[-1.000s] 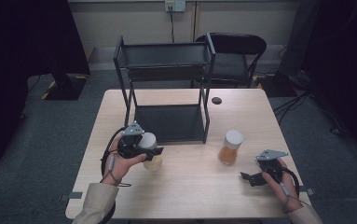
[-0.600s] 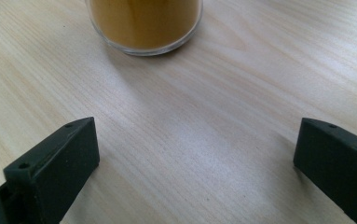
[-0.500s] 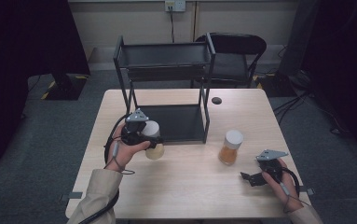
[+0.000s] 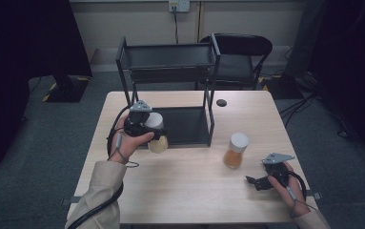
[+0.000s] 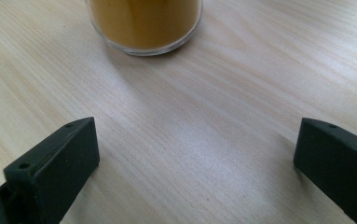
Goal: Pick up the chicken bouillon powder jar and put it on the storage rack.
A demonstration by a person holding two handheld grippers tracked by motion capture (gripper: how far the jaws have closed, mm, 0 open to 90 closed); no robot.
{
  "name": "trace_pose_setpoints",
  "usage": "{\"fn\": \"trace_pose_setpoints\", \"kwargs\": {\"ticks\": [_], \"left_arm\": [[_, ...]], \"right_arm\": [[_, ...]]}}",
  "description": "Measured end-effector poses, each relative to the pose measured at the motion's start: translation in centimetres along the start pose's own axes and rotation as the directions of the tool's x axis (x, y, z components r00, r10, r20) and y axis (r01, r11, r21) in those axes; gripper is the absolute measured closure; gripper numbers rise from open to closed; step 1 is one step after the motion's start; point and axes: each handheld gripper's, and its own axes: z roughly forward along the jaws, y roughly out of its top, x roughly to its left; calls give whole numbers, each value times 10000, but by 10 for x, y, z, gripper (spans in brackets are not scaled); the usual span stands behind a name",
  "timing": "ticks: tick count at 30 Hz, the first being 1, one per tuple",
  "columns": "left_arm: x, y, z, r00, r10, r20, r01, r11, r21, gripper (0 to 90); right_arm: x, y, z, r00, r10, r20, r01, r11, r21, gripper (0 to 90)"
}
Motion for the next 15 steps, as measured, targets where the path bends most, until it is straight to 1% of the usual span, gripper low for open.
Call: {"fn": "trace_pose_setpoints", "kwargs": {"ticks": [1,2,3,5,6,9,11,12,15], "left_arm": [[0,0,0,10000,0,0,0,10000,0,350],[0,2,0,10000,44,-21,-44,10000,-3,350],[0,5,1,10000,9,-42,-9,10000,-13,350],[1,7,2,10000,-20,-49,20,10000,-10,350],[2,11,2,10000,30,-36,-30,10000,14,349],[3,13,2,10000,-5,-44,5,10000,-30,350],[3,16,1,9999,-43,-99,42,10000,-50,350],[4,20,-1,9998,-148,-144,147,9999,-53,350],[5,23,-3,9997,-117,-193,115,9999,-74,350]], "right_arm": [[0,0,0,10000,0,0,0,10000,0,0],[0,0,0,10000,-1,0,1,10000,-1,0],[0,0,0,10000,-1,-1,1,10000,-1,0],[0,0,0,10000,0,0,0,10000,-1,0],[0,0,0,10000,1,-1,-1,10000,-2,0],[0,0,0,10000,0,0,0,10000,-2,0],[0,0,0,10000,1,0,-1,10000,-2,0],[0,0,0,10000,2,-1,-2,10000,-4,0],[0,0,0,10000,20,-1,-20,10000,-10,0]]}}
